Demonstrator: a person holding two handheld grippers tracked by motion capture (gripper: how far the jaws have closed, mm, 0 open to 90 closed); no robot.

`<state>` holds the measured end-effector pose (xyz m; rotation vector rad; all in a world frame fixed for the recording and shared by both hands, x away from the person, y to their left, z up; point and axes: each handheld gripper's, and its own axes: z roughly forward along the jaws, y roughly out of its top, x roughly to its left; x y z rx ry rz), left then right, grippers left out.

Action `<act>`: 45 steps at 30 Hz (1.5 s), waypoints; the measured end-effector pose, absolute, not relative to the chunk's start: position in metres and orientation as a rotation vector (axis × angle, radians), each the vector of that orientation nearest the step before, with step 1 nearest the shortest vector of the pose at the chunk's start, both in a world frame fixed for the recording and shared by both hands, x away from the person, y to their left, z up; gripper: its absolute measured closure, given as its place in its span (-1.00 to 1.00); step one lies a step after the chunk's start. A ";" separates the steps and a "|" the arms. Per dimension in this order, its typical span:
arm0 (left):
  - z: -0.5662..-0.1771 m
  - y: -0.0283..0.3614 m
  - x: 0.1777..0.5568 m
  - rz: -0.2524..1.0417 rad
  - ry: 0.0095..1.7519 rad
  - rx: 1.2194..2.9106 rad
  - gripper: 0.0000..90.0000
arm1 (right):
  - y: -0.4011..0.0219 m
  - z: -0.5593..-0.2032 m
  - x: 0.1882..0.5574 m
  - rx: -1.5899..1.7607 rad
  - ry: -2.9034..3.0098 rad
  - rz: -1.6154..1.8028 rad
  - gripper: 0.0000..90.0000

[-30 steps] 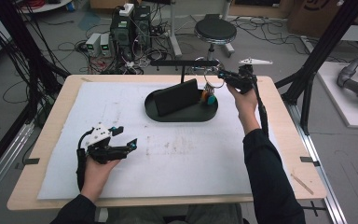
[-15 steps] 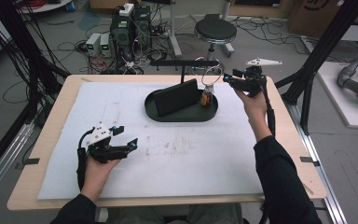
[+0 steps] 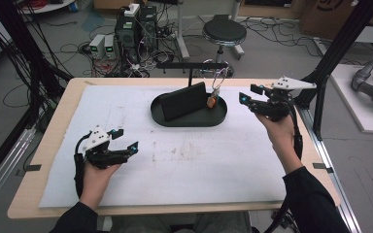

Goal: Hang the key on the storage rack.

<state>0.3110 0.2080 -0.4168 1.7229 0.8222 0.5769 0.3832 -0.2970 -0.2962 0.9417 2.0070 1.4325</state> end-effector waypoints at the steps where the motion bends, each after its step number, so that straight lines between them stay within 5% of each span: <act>1: -0.416 0.209 0.311 0.579 0.824 1.719 -0.46 | -0.299 -0.299 0.378 0.940 2.002 1.445 -0.12; 17: -0.417 0.208 0.312 0.590 0.821 1.738 -0.46 | -0.329 -0.372 0.338 1.067 1.955 1.448 -0.19; 45: -0.418 0.204 0.313 0.587 0.806 1.764 -0.46 | -0.331 -0.381 0.334 1.073 1.969 1.424 -0.21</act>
